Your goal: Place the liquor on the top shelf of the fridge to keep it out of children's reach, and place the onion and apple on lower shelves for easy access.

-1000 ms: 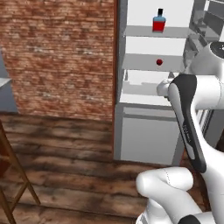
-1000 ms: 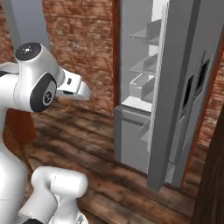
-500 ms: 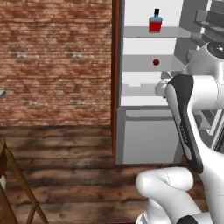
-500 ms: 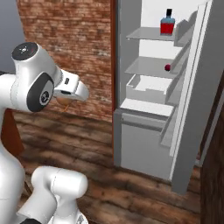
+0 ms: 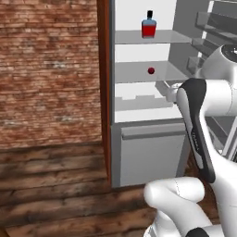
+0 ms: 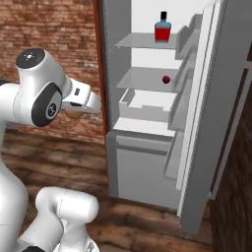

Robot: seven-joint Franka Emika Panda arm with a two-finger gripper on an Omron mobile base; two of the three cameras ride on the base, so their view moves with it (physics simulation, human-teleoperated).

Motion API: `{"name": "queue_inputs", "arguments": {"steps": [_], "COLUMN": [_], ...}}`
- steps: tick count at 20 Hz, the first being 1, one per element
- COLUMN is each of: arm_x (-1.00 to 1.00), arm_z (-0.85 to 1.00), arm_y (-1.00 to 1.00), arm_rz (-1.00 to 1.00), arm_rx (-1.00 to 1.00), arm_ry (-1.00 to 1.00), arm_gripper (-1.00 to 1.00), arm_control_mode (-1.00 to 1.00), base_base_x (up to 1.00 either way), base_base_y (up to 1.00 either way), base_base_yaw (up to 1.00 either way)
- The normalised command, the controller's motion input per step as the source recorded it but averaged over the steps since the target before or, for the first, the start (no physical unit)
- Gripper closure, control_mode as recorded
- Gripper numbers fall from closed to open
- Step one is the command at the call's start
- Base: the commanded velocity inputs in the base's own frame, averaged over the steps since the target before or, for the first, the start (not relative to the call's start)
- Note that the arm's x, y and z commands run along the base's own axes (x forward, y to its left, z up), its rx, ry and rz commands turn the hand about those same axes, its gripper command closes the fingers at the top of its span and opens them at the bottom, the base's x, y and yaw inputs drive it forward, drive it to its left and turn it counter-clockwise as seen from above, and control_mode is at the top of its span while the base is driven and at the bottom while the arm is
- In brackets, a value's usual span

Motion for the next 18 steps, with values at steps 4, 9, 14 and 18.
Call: {"name": "queue_inputs", "arguments": {"steps": [4,9,14,18], "arm_x": [0.00,0.00,0.00,0.00], "arm_z": [0.00,0.00,0.00,0.00], "arm_y": [0.00,0.00,0.00,0.00], "arm_rz": [0.00,0.00,0.00,0.00], "arm_rx": [0.00,0.00,0.00,0.00], "arm_ry": [0.00,0.00,0.00,0.00], "arm_gripper": [1.00,1.00,1.00,1.00], "arm_control_mode": [1.00,1.00,1.00,1.00], "base_base_x": [0.64,0.66,0.69,0.66], "base_base_y": [0.00,0.00,0.00,0.00], "base_base_yaw": [-0.20,-0.16,-0.13,-0.11]}}
